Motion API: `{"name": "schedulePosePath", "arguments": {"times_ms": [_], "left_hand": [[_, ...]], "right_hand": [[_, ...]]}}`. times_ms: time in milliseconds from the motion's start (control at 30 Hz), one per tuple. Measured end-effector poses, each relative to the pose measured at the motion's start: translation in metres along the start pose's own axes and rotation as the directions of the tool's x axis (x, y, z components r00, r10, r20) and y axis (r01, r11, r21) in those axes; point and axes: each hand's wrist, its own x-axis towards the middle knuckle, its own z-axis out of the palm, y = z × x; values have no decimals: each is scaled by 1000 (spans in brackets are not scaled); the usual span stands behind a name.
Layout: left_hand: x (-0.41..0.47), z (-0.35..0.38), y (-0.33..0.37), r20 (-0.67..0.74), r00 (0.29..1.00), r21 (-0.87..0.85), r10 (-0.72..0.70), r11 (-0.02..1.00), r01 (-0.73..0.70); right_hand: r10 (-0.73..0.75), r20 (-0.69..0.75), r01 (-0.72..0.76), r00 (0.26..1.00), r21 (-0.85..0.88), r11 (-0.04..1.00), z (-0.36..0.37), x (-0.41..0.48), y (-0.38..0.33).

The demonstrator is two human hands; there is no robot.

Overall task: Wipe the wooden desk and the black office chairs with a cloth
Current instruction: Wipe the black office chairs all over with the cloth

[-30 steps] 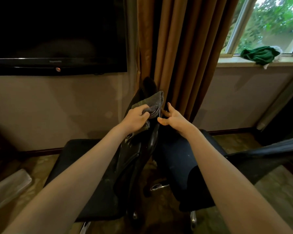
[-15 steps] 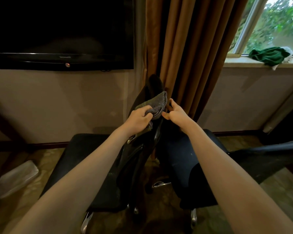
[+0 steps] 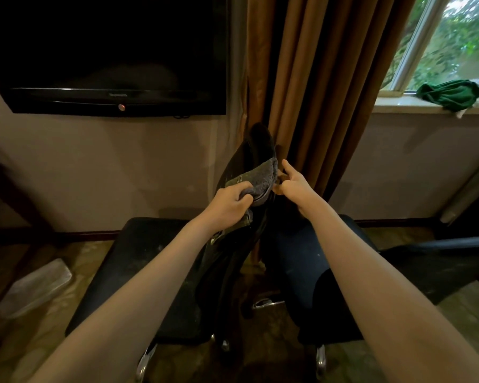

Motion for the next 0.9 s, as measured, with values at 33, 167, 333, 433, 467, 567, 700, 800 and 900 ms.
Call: {"name": "schedulePosePath", "arguments": {"times_ms": [33,167,333,433,467,567,700,800,900], "left_hand": [[-2,0,1,0,1000,5,5,1000,-5],[-10,-3,3,9,1000,25,24,999,-24],[-23,-5,0,55,998,23,26,999,-28],[-30,-11,-1,100,994,44,36,998,-41],[-33,-16,-2,142,989,56,37,997,-45],[-37,-35,-10,246,969,28,-4,1000,-3],[-33,-54,-27,11,989,-109,-148,983,148],[-21,-66,-36,-178,933,-263,-311,929,260],[-2,-76,-41,-301,878,-334,-372,904,269]], "right_hand": [[-3,-3,3,1000,-5,1000,0,0,0],[-11,2,11,1000,-20,1000,1,1,-1],[27,-16,-28,999,-72,997,2,-1,-4],[47,-29,-50,998,-115,992,2,-3,-8],[50,-31,-54,998,-123,991,4,-4,-10],[53,-49,-59,997,-126,990,8,-4,-14],[36,-59,-45,998,-173,984,13,-3,-21],[56,-68,-67,996,-184,981,14,-1,-25],[74,-86,-88,994,-170,981,15,1,-27]]}}
